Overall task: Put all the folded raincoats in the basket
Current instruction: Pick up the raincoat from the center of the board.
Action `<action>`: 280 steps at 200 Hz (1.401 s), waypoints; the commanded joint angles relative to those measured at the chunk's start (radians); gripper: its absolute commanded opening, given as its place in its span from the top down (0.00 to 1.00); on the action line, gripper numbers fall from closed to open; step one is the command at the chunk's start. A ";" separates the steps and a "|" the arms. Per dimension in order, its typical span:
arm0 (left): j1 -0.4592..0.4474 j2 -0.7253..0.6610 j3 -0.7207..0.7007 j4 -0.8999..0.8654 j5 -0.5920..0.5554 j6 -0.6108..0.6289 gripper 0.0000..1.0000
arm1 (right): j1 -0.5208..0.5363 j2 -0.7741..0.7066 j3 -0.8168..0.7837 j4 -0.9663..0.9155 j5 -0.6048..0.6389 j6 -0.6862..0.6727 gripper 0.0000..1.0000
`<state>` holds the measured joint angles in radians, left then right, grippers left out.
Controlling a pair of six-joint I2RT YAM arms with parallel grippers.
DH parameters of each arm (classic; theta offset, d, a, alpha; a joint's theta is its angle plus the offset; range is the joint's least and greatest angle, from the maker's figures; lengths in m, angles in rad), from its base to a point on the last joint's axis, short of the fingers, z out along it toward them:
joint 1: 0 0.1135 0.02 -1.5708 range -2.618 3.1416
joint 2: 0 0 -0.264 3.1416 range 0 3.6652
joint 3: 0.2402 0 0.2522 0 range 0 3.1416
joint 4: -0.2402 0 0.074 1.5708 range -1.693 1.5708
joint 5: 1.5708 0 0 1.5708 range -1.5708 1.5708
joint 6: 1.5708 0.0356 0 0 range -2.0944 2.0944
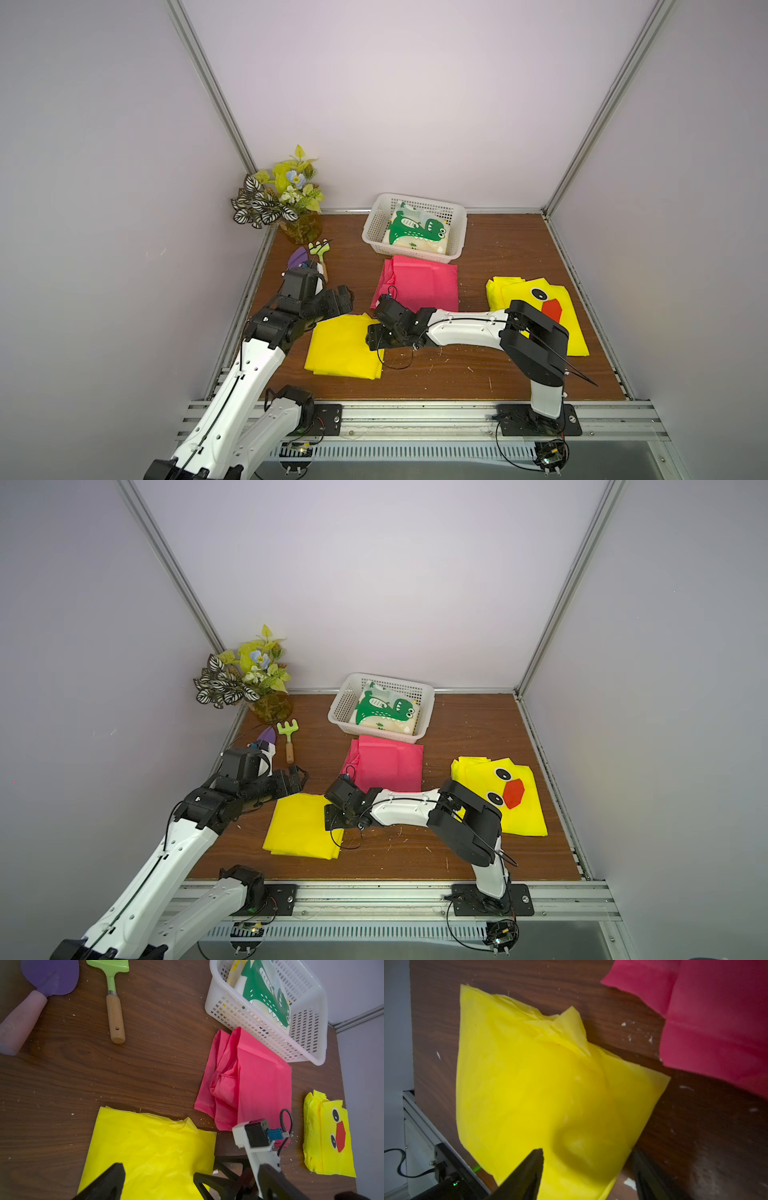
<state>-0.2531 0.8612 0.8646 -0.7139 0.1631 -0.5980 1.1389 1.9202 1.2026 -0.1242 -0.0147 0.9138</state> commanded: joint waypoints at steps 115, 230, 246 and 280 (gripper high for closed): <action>0.013 0.055 0.032 -0.018 -0.023 0.028 0.01 | 0.005 -0.023 -0.038 -0.047 0.071 0.048 0.82; 0.014 0.147 0.026 -0.009 0.016 0.045 0.01 | -0.059 -0.225 -0.237 -0.147 0.140 -0.120 1.00; 0.013 0.178 0.012 0.014 0.080 0.054 0.01 | -0.070 -0.262 -0.268 -0.168 0.157 -0.145 1.00; 0.012 0.200 -0.022 0.067 0.131 0.022 0.01 | -0.105 -0.327 -0.354 -0.161 0.110 -0.178 1.00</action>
<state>-0.2527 1.0626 0.8726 -0.6899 0.2344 -0.5621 1.0561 1.6436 0.8906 -0.2455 0.1013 0.7872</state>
